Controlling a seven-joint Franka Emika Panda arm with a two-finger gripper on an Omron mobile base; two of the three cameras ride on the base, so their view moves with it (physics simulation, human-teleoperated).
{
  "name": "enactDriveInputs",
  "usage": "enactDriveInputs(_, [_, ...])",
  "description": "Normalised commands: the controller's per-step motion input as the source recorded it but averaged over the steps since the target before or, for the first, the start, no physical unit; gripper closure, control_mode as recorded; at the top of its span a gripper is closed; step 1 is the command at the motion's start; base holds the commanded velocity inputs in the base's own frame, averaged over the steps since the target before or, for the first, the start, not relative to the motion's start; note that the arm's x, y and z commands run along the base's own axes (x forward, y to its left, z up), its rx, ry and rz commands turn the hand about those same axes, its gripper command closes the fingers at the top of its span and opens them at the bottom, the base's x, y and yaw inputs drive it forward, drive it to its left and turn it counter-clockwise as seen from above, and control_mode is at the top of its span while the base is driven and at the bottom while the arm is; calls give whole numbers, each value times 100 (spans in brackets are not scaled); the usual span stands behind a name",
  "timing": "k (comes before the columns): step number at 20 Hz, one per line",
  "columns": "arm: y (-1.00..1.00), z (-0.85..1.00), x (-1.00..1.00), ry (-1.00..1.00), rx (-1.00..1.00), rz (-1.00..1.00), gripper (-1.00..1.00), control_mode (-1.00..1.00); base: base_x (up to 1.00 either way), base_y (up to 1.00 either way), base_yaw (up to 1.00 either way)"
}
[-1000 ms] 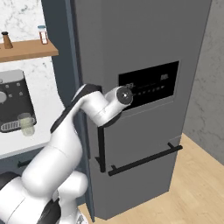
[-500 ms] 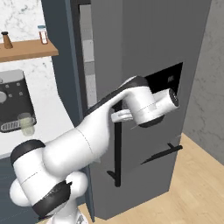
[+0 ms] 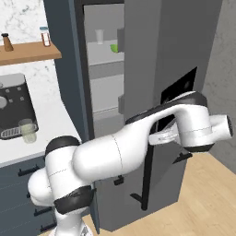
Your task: Grab a lemon wedge from the fridge and one ice cube from the ice bowl, and put them in the glass of lemonade.
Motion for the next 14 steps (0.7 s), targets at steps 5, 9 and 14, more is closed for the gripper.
enactDriveInputs(5, [12, 29, -61, -13, -2, -8, -100, -100, 0, 0, 0])
enactDriveInputs(9, [7, 28, -35, -25, -3, -20, -100, -100, 0, 0, 0])
enactDriveInputs(14, [2, 48, -24, -25, -5, -34, -100, -100, 0, 0, 0])
